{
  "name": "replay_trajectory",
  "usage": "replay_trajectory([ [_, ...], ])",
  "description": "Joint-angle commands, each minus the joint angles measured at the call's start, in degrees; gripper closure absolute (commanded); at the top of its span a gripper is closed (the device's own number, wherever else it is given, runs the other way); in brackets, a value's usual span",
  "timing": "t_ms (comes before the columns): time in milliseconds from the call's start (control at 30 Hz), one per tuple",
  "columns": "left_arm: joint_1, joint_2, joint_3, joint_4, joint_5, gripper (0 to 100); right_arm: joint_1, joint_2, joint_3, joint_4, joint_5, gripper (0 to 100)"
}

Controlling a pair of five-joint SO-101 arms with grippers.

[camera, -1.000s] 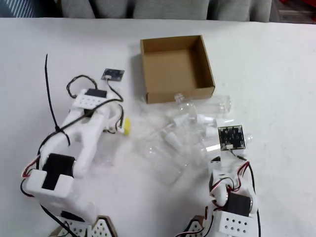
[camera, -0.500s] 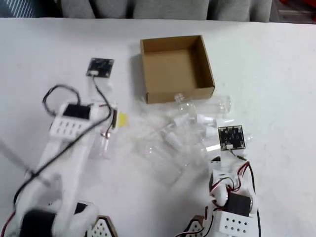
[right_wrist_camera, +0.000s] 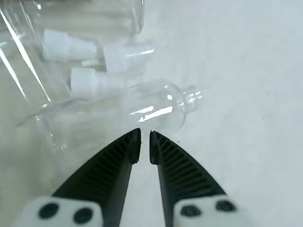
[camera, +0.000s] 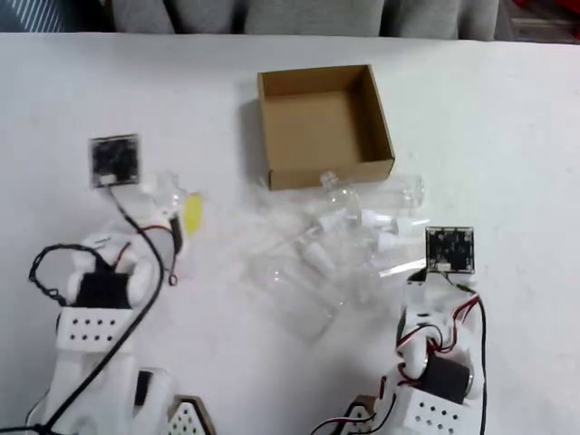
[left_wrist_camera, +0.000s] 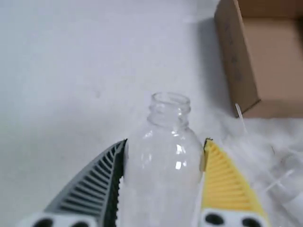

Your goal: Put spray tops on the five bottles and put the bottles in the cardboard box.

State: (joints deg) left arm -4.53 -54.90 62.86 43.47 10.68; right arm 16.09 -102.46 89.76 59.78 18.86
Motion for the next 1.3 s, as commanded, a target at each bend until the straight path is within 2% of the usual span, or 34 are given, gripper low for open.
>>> replay_trajectory([
  [0,-4.5,-2.3,-0.3,-2.4,3.4,94,-2.2,4.6,-10.6,2.8,0.6,98.2],
  [167,-4.7,-2.3,0.1,-3.8,3.4,94,-9.5,22.6,-21.5,4.8,0.6,98.2],
  [433,-4.5,-2.3,0.9,-3.8,3.4,94,-28.6,49.9,-28.9,3.7,0.0,98.2],
  [633,-4.5,-2.3,1.9,-5.8,3.4,94,-36.0,55.6,-34.5,0.0,-6.0,98.1],
  [733,-4.4,-2.3,2.5,-6.9,3.4,94,-39.0,54.7,-38.7,1.9,-3.7,97.9],
  [800,-4.7,-2.3,2.5,-7.0,3.4,94,-42.2,55.2,-41.1,5.1,0.6,94.0],
  [933,-4.7,-2.3,2.5,-7.0,3.3,94,-48.0,59.0,-41.3,6.9,7.2,78.6],
  [1133,-4.6,-2.3,2.5,-7.0,3.3,94,-48.7,68.6,-41.1,4.0,14.4,74.6],
  [1267,-4.4,-2.3,2.5,-7.0,3.3,94,-49.8,75.0,-38.8,-1.0,17.8,60.6],
])
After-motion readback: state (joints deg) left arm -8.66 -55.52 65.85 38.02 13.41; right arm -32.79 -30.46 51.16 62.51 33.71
